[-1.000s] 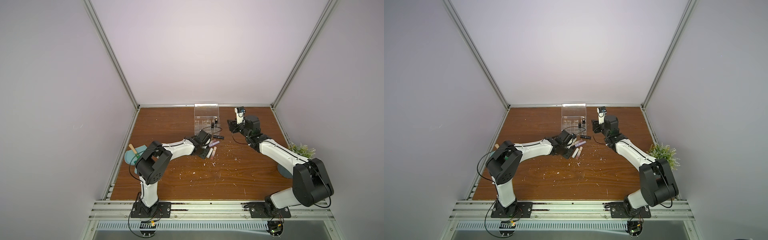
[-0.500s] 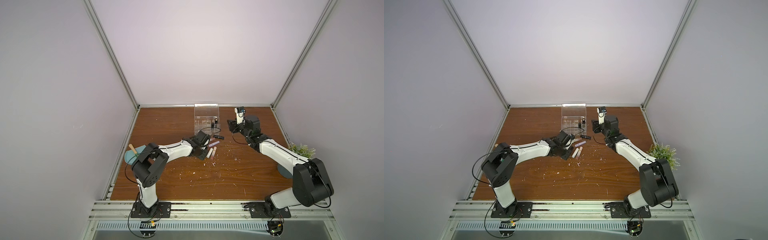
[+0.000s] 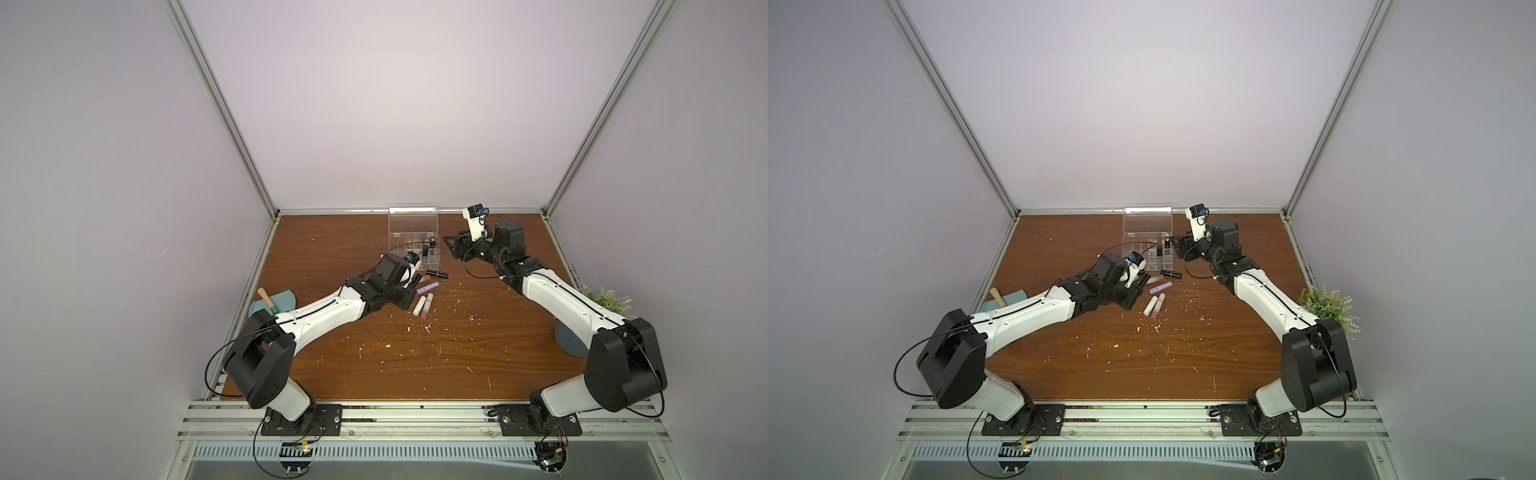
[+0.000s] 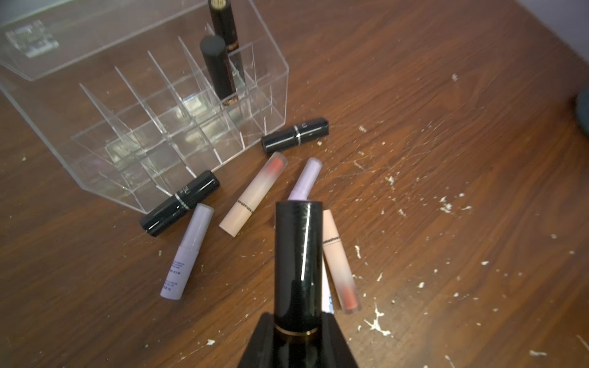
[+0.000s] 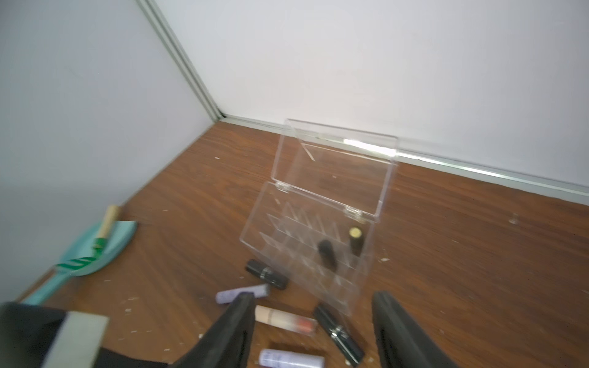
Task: Arrange the lipsticks in the organizer
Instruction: Pick up the lipstick at the center of the board.
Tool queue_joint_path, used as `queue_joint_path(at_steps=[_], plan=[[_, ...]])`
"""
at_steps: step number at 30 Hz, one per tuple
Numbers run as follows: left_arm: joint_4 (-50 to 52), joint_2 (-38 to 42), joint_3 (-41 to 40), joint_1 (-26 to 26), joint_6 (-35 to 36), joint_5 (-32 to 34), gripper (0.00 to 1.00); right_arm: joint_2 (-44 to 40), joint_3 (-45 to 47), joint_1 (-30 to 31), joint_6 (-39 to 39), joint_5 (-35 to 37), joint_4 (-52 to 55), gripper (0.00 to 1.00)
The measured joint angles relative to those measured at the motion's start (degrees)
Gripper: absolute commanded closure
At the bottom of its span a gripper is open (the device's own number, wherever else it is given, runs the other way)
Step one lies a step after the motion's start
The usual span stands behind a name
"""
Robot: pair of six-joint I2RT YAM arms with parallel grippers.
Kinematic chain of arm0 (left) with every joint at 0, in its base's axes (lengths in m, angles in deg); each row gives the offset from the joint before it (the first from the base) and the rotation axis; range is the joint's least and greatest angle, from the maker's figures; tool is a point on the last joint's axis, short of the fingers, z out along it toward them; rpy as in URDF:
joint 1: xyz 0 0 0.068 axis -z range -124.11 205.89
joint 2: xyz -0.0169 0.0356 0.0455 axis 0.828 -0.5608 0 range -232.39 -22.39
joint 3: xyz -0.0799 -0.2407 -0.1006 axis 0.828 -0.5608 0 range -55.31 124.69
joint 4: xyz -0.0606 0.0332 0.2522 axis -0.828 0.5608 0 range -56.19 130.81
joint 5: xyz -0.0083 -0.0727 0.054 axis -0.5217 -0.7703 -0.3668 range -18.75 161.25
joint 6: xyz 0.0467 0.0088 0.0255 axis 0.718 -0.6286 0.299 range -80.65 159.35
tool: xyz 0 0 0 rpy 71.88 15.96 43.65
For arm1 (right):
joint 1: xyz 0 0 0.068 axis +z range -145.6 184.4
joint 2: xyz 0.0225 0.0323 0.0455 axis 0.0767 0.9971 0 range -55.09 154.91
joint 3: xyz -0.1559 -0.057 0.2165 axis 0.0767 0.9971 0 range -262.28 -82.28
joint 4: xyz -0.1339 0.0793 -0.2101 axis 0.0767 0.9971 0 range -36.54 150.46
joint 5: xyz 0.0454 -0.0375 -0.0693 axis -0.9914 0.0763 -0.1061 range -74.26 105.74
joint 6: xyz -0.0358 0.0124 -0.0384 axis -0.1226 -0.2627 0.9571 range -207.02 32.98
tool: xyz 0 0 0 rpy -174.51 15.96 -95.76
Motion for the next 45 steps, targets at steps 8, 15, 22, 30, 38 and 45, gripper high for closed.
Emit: queue_joint_path(at_steps=[8,15,22,30,38,45], plan=[[-9.84,10.08,-8.7,-0.98,-1.9,-1.6,0.87,4.37,-4.94,-0.04,-2.86,-22.97,2.25,0.19],[-16.57,16.22,-13.27,-1.51,-2.84,-0.98,0.85,6.69,-4.55,0.26,-9.53,-38.6,-1.07,0.18],[-18.1,16.5,-13.44,-1.53,-2.84,-0.98,0.84,7.98,-4.7,2.49,-10.82,-44.3,-1.92,0.2],[-18.25,18.88,-13.44,-1.53,-2.82,-0.7,0.84,11.19,-7.02,5.25,-9.09,-45.99,1.36,0.27],[-18.45,18.99,-13.44,-1.53,-2.8,-0.79,0.85,11.32,-7.13,5.77,-11.3,-46.47,-1.46,0.33],[-18.43,18.99,-13.44,-1.53,-2.6,-0.79,0.84,11.32,-7.13,5.84,-13.68,-46.42,-3.74,0.47]])
